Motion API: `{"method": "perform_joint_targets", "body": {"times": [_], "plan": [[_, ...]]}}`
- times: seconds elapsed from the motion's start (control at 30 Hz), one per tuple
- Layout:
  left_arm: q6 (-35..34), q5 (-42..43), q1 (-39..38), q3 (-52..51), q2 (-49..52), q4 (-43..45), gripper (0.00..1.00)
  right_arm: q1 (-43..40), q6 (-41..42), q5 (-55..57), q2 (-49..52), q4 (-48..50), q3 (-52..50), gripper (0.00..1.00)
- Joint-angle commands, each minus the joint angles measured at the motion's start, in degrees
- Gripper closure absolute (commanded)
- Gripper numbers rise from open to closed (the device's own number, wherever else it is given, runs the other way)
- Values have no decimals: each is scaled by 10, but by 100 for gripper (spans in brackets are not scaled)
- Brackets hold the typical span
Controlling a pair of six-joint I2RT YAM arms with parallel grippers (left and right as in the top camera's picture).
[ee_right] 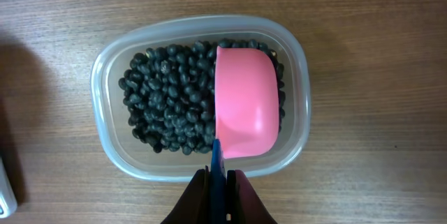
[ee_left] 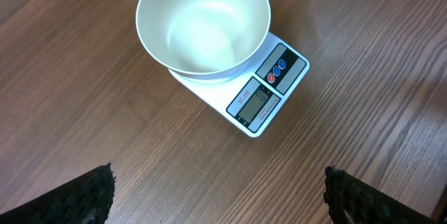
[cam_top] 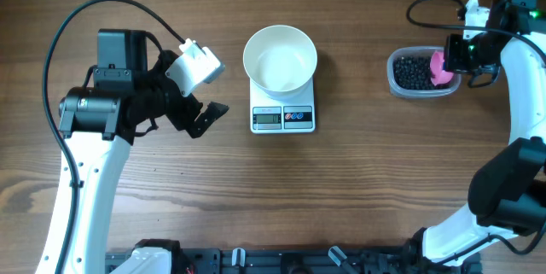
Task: Scoop item into bowl and weigh 150g on scale
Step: 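Lower the pink scoop into the black beans and scoop with the right gripper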
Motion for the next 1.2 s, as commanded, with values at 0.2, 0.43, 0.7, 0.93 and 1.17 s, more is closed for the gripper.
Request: {"method": "perform_joint_targets", "body": {"times": [0.2,0.43,0.7,0.93,1.17], "plan": [[-3,-2,3,-6,4,2,0,1,-7,-74,17,15,-51,96],[-3,-1,3,-6,4,2,0,0,-10,-109,17,-2,-51,96],[-3,-2,2,-6,4,2,0,-7,-14,-154,17,-10,-51,96],[-3,-2,3,-6,4,2,0,-43,-13,-212,18,13,-74,96],[-3,-2,3,-6,4,2,0,-44,-6,-243,45,29,-96,96]]}}
